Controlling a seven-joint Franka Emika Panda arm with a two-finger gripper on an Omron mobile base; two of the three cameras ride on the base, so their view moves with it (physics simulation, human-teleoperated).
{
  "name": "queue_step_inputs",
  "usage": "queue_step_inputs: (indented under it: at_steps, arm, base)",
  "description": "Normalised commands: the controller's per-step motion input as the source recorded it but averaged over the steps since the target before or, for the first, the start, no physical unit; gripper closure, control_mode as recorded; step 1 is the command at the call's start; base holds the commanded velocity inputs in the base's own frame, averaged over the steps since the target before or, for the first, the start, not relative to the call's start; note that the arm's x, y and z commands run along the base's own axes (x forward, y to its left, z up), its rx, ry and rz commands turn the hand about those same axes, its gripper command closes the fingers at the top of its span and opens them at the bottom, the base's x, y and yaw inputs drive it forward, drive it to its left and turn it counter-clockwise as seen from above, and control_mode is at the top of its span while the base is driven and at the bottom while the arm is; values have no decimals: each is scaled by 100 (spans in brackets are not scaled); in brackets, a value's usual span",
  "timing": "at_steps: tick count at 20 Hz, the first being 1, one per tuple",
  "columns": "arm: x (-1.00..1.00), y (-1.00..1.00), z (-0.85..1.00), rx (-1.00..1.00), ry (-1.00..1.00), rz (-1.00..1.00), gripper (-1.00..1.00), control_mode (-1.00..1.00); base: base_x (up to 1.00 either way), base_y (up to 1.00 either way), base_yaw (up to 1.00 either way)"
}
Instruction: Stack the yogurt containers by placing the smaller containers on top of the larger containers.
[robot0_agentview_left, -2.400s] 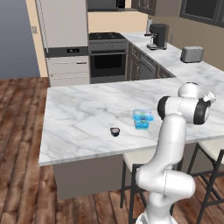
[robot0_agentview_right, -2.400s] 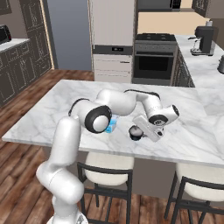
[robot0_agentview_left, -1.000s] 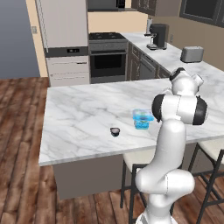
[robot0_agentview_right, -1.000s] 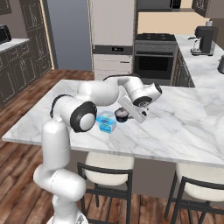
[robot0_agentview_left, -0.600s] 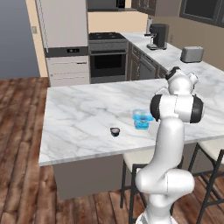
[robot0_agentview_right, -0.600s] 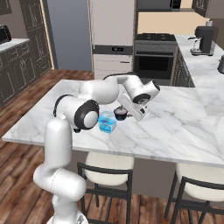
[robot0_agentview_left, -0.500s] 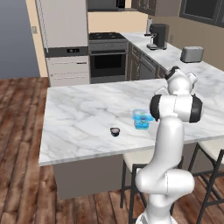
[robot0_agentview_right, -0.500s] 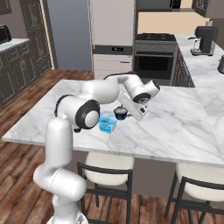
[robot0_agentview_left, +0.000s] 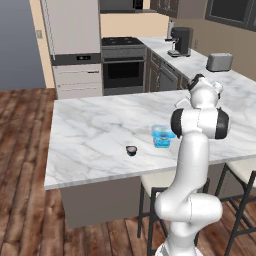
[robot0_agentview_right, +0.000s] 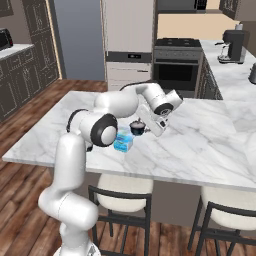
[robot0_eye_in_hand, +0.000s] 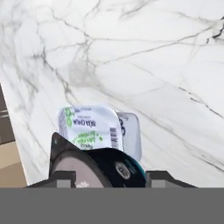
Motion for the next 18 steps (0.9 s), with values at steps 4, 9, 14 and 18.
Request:
queue_step_inputs:
  at_steps: [4,9,14,18]
  arm:
    - [0,36,0,0,0,0,100,-100]
    - [0,31,0,0,0,0,100,-100]
    - [0,20,-2,0,0,0,100,-100]
    - [0,27,-5,0,0,0,100,-100]
  base:
    - [0,0,0]
    - [0,0,0]
    - [0,0,0]
    - [0,0,0]
